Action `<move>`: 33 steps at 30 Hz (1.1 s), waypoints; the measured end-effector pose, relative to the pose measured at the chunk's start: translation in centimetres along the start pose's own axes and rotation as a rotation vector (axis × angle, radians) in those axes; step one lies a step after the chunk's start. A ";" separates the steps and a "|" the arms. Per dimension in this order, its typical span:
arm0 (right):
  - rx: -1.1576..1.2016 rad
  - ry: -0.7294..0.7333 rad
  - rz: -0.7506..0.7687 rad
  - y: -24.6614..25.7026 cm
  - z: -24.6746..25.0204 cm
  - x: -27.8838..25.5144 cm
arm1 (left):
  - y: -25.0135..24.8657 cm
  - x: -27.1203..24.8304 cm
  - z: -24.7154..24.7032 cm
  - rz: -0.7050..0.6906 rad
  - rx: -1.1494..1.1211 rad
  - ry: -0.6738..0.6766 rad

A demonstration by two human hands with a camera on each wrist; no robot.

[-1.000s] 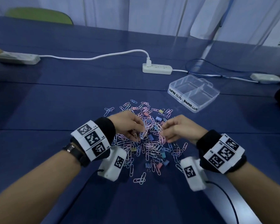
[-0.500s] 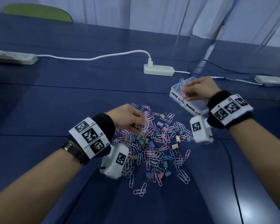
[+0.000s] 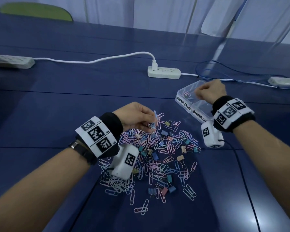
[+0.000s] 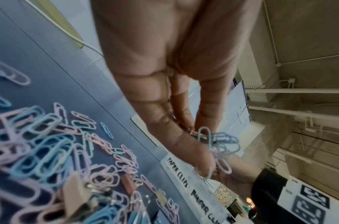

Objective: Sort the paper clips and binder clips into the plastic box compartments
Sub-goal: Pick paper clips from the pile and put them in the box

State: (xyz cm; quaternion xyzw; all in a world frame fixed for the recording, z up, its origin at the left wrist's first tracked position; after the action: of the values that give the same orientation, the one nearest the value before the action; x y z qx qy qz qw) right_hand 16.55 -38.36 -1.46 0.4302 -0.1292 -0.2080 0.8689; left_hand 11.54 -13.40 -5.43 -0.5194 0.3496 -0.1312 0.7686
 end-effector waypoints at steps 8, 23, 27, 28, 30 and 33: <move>0.118 0.356 0.221 3.1 -4.5 -7.2 | -1.1 1.1 0.4 0.007 -0.144 -0.010; -0.195 0.559 0.207 0.5 -4.4 -11.8 | -5.0 4.4 1.2 -0.087 -0.120 -0.044; -0.494 0.667 0.131 -2.5 -4.9 -11.9 | -8.3 8.1 1.2 -0.146 -0.067 -0.178; -0.501 0.682 0.123 -2.7 -5.0 -12.0 | -8.8 9.0 1.0 -0.148 -0.054 -0.199; -0.498 0.698 0.140 -2.7 -5.1 -12.1 | -9.4 10.7 0.5 -0.142 -0.025 -0.223; -0.447 0.715 0.191 -2.0 -5.4 -12.2 | -9.7 12.9 -0.1 -0.133 0.053 -0.261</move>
State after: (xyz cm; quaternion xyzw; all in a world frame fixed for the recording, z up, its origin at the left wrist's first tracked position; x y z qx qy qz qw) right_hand 7.52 -29.94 -6.81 0.2627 0.1891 0.0125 0.9461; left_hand 22.37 -24.88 -2.03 -0.5337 0.2080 -0.1223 0.8105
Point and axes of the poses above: each hand's wrist, its own x-axis towards the middle knuckle, its own z-axis out of the back of the hand, y = z × x, the point moved 8 cm from there along x, towards the middle knuckle, and after that the axes turned 13 degrees about x, right-handed, at the moved point
